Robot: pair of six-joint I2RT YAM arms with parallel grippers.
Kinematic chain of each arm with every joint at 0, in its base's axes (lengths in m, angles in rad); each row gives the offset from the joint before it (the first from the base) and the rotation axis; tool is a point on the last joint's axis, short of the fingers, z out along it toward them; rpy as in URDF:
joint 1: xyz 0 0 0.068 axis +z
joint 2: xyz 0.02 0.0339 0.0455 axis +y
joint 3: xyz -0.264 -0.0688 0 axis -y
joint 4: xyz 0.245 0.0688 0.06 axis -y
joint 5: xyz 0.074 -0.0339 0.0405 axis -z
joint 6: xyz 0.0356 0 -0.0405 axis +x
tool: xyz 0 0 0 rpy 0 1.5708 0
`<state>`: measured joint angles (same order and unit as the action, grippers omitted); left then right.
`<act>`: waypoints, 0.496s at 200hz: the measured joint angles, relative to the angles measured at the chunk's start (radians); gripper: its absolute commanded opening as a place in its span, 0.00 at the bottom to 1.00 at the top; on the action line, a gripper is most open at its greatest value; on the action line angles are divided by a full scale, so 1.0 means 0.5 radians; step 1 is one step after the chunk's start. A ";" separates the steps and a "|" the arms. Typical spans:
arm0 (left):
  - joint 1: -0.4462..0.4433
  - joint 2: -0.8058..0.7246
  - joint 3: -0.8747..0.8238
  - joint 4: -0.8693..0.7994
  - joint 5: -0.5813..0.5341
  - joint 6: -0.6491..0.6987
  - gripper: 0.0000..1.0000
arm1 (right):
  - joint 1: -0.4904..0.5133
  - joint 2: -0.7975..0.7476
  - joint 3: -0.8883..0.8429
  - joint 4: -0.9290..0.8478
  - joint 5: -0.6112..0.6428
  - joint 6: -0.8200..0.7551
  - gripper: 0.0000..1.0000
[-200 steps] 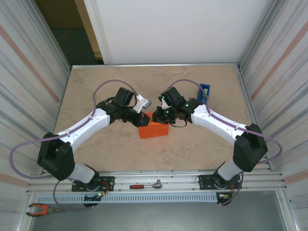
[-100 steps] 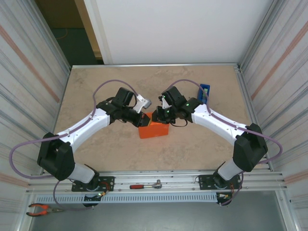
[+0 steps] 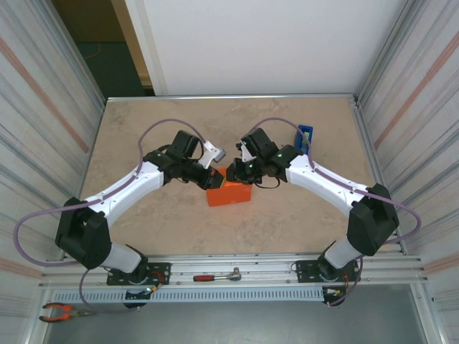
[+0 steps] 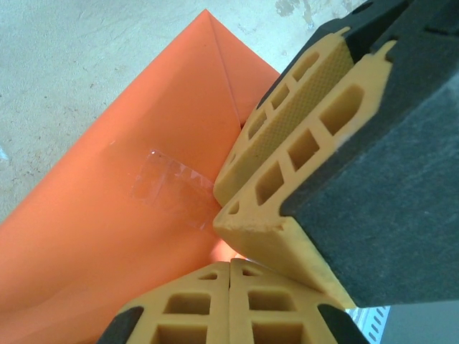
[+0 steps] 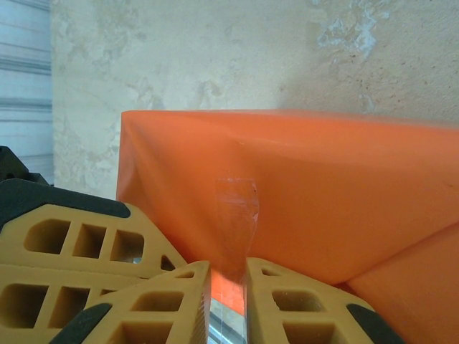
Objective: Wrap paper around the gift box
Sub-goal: Stick the wrapping paper to the gift box.
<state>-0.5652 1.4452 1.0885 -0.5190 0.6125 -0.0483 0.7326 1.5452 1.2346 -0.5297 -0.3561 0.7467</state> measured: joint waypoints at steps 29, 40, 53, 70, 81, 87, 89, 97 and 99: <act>0.000 -0.004 -0.003 0.001 0.000 0.000 0.00 | -0.004 0.000 0.003 -0.007 -0.009 0.000 0.23; 0.000 -0.004 -0.004 0.001 0.000 0.000 0.00 | -0.004 0.000 0.005 -0.011 -0.010 -0.001 0.23; 0.000 -0.005 -0.005 0.002 0.001 0.000 0.00 | -0.004 0.002 0.012 -0.021 -0.014 -0.001 0.23; 0.000 -0.005 -0.005 0.001 0.001 0.000 0.00 | -0.004 0.006 0.023 -0.036 -0.014 -0.002 0.23; 0.000 -0.005 -0.005 0.001 0.001 0.000 0.00 | -0.004 0.009 0.027 -0.042 -0.015 -0.002 0.24; 0.000 -0.005 -0.005 0.001 0.001 0.000 0.00 | -0.004 0.010 0.029 -0.043 -0.015 -0.002 0.24; 0.000 -0.005 -0.005 0.001 0.001 0.000 0.00 | -0.004 0.010 0.030 -0.043 -0.015 -0.002 0.24; 0.000 -0.006 -0.005 0.001 0.001 0.000 0.00 | -0.003 0.010 0.030 -0.044 -0.015 -0.002 0.24; 0.000 -0.006 -0.005 0.001 0.001 0.000 0.00 | -0.003 0.010 0.030 -0.044 -0.015 -0.002 0.24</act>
<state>-0.5652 1.4422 1.0859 -0.5186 0.6128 -0.0483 0.7311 1.5501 1.2495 -0.5518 -0.3637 0.7456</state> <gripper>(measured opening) 0.062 0.236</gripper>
